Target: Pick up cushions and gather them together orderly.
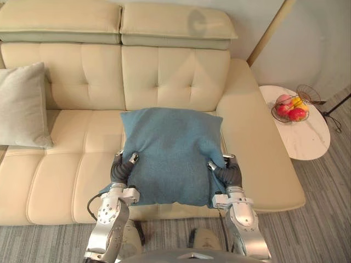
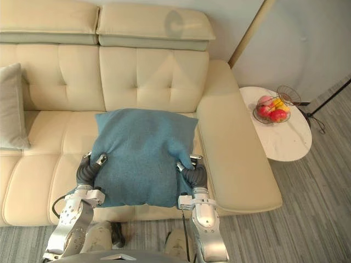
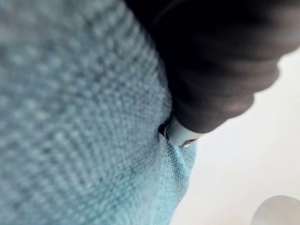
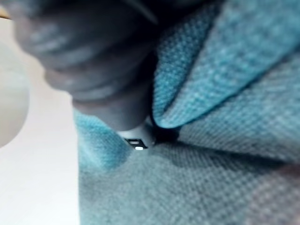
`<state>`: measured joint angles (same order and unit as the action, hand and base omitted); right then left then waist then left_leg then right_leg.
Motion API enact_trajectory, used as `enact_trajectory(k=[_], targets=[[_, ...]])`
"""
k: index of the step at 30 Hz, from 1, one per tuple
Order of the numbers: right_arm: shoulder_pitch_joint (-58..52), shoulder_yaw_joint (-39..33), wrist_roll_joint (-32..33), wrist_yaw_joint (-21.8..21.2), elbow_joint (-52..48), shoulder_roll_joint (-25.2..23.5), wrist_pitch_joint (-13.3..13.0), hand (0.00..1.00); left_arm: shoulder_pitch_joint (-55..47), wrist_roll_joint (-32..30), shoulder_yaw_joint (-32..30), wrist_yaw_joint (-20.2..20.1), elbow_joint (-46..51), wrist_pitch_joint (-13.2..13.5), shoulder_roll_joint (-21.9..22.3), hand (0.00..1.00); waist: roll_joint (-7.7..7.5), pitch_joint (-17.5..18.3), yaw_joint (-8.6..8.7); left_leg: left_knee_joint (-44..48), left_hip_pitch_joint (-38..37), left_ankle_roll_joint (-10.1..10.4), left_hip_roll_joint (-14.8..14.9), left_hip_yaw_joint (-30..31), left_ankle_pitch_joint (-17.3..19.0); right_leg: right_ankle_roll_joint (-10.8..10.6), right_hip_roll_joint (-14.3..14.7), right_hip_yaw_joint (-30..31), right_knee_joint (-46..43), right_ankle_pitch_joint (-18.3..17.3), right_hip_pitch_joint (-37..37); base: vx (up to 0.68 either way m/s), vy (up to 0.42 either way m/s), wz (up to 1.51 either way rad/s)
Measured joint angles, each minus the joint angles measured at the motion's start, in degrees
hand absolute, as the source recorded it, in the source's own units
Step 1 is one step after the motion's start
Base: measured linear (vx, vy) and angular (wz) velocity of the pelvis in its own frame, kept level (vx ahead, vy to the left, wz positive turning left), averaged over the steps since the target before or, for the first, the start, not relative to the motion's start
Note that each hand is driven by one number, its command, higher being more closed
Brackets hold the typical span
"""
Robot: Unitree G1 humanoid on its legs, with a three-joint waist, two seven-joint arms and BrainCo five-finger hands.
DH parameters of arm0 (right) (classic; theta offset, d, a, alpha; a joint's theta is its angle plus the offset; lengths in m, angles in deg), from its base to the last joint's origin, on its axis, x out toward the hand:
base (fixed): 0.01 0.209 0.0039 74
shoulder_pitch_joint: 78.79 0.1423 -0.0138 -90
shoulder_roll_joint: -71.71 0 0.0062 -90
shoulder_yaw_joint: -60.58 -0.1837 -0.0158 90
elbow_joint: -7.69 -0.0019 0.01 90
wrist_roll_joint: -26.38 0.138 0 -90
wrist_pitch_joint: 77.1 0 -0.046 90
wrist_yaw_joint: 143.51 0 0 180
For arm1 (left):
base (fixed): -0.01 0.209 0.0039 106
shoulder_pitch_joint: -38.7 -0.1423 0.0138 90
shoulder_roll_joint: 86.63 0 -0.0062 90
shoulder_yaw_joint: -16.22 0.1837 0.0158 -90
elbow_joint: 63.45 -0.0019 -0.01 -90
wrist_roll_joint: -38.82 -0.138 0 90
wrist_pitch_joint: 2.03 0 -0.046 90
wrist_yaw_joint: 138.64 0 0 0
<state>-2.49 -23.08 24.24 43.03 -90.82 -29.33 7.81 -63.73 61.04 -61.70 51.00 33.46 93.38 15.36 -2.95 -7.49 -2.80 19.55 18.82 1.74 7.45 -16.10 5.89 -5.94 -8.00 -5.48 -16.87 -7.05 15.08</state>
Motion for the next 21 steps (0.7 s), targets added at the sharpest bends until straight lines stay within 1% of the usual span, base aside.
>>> enact_trajectory(k=[2, 3, 6, 8, 12, 13, 16, 17, 21], targets=[[0.29, -0.06, 0.01, 0.0, -0.04, 0.04, 0.0, 1.0, -0.04, 0.03, 0.01, 0.0, 0.0, 0.0, 0.1, 1.0, -0.1, 0.05, 0.06, -1.73, -0.13, 0.23, -0.03, 0.51, -0.91, 0.32, 0.44, -0.28, 1.74, 0.81, -0.57, 0.07, -0.054, 0.12], [0.56, -0.07, 0.01, 0.0, -0.06, 0.03, 0.0, 1.0, -0.07, 0.04, -0.02, 0.0, 0.0, 0.0, 0.18, 1.0, -0.14, 0.06, 0.03, -4.04, -1.4, 0.2, -0.53, 0.48, -2.0, 0.56, 0.45, -0.3, 3.1, 1.49, -1.48, 0.08, -0.028, 0.11], [0.6, -0.05, 0.02, -0.06, -0.15, -0.04, 0.0, 1.0, -0.1, 0.04, -0.18, 0.0, 0.0, 0.04, 0.18, 1.0, -0.26, 0.39, -0.09, -8.71, -4.5, 0.18, -1.9, 0.38, -3.8, 0.65, 0.25, -0.02, 5.23, 2.13, -3.51, 0.06, -0.006, 0.07], [1.13, -0.05, 0.0, -0.06, -0.46, -0.09, 0.0, 1.0, -0.03, 0.03, -0.33, 0.01, 0.0, 0.26, 0.19, 1.0, -0.3, 0.52, -0.12, -11.25, -5.46, 0.06, -2.43, 0.35, -5.08, 1.06, 0.22, 0.07, 6.63, 2.82, -4.06, 0.01, 0.007, 0.02], [2.08, 0.04, -0.52, -0.01, -2.0, -0.21, 0.04, 1.0, 0.06, -0.02, -0.75, 0.22, 0.0, 0.39, 0.17, 1.0, -0.42, 0.59, -0.04, -14.68, -6.03, -0.04, -3.01, 0.16, -7.17, 1.1, 0.29, 0.21, 9.11, 4.27, -4.14, -0.01, 0.005, -0.01], [3.44, 0.07, -0.57, 0.3, -2.0, -0.4, 0.07, 1.0, 0.86, -0.47, -0.75, 1.18, 0.0, 0.42, 0.17, 1.0, -0.44, 0.61, -0.01, -15.86, -6.04, -0.07, -3.12, -0.06, -8.07, 0.91, 0.39, 0.35, 10.23, 5.0, -4.0, -0.04, 0.015, -0.04], [6.21, 0.27, -0.61, 1.77, -1.98, -0.59, 0.21, 1.0, 4.0, -2.33, -0.78, 2.89, -0.41, 0.44, 0.07, 1.0, -0.44, 0.6, -0.23, -17.1, -5.79, -0.09, -3.02, -0.68, -9.17, 0.9, 0.64, 0.76, 11.15, 6.05, -3.26, -0.07, 0.015, -0.12], [8.5, 0.32, -0.63, 2.97, -1.97, -0.94, 0.27, 1.0, 6.56, -3.21, -0.83, 4.32, -1.15, 0.48, -0.1, 1.0, -0.42, 0.6, -0.43, -17.21, -5.35, -0.13, -2.84, -1.28, -9.51, 0.83, 0.83, 1.56, 11.31, 6.62, -2.42, -0.09, 0.015, -0.21], [17.1, 0.32, -2.52, 8.22, -1.93, -2.08, 0.27, 1.0, 16.46, -6.71, -0.92, 8.77, -2.07, 1.07, -0.78, 1.0, -0.3, 0.58, -0.07, -16.43, -0.7, -0.31, -2.22, -1.63, -10.53, 0.97, 1.27, 1.75, 11.18, 8.35, 2.22, -0.11, 0.01, -0.1]])
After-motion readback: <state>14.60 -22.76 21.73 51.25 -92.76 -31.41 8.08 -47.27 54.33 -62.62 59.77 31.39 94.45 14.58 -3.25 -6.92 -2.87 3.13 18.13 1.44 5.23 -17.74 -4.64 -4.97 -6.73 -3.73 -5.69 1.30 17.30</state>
